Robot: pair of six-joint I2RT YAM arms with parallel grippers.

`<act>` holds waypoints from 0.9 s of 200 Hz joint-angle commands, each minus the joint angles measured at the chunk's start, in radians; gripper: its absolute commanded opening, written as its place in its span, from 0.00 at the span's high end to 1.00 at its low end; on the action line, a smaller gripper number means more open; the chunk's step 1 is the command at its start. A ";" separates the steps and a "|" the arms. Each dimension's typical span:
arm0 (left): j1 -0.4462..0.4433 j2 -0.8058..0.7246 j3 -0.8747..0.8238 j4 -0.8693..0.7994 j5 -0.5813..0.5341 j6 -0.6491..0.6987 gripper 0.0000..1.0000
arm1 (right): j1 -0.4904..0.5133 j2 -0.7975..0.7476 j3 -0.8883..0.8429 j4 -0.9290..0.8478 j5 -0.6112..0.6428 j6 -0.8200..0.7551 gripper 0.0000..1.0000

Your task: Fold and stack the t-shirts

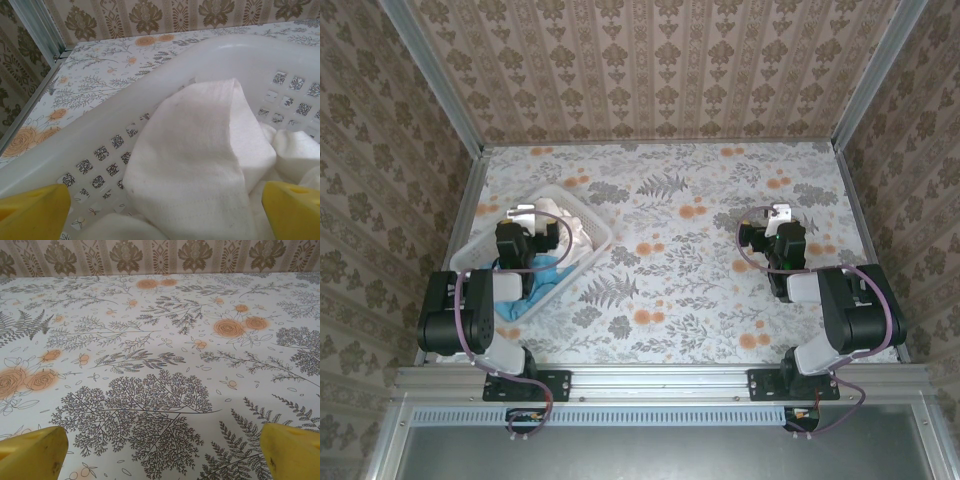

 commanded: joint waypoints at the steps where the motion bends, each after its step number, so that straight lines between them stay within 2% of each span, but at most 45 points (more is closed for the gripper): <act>1: 0.005 0.006 -0.009 0.002 0.002 -0.001 0.00 | -0.005 -0.004 0.012 -0.009 -0.014 -0.006 0.00; 24: 0.005 0.005 -0.014 0.005 0.001 -0.002 0.00 | 0.000 -0.006 0.008 -0.004 0.002 -0.005 0.00; 40: 0.006 -0.018 -0.031 0.028 -0.005 -0.004 0.00 | 0.030 -0.047 -0.004 -0.006 0.175 0.018 0.00; 57: -0.014 -0.113 -0.042 -0.041 -0.026 0.014 0.00 | 0.050 -0.162 -0.022 -0.063 0.210 0.005 0.00; 77: -0.115 -0.266 -0.005 -0.200 -0.081 0.103 0.00 | 0.108 -0.313 -0.057 -0.088 0.292 -0.027 0.00; 104: -0.250 -0.471 0.059 -0.338 -0.119 0.156 0.00 | 0.114 -0.608 -0.078 -0.230 0.297 0.228 0.00; 117: -0.277 -0.540 0.080 -0.325 -0.103 0.077 0.00 | 0.113 -0.724 -0.079 -0.291 0.269 0.292 0.00; 135: -0.281 -0.592 0.119 -0.324 -0.087 -0.135 0.00 | 0.112 -0.864 -0.066 -0.416 0.272 0.401 0.00; 150: -0.259 -0.605 0.166 -0.346 0.077 -0.236 0.00 | 0.109 -0.932 -0.013 -0.566 0.267 0.429 0.00; 158: -0.240 -0.604 0.187 -0.341 0.192 -0.280 0.00 | 0.107 -0.939 0.015 -0.608 0.208 0.414 0.01; 163: -0.234 -0.602 0.201 -0.343 0.226 -0.320 0.00 | 0.107 -0.935 0.025 -0.616 0.174 0.411 0.00; 180: -0.224 -0.610 0.208 -0.380 0.172 -0.532 0.00 | 0.105 -0.878 0.060 -0.604 0.070 0.448 0.00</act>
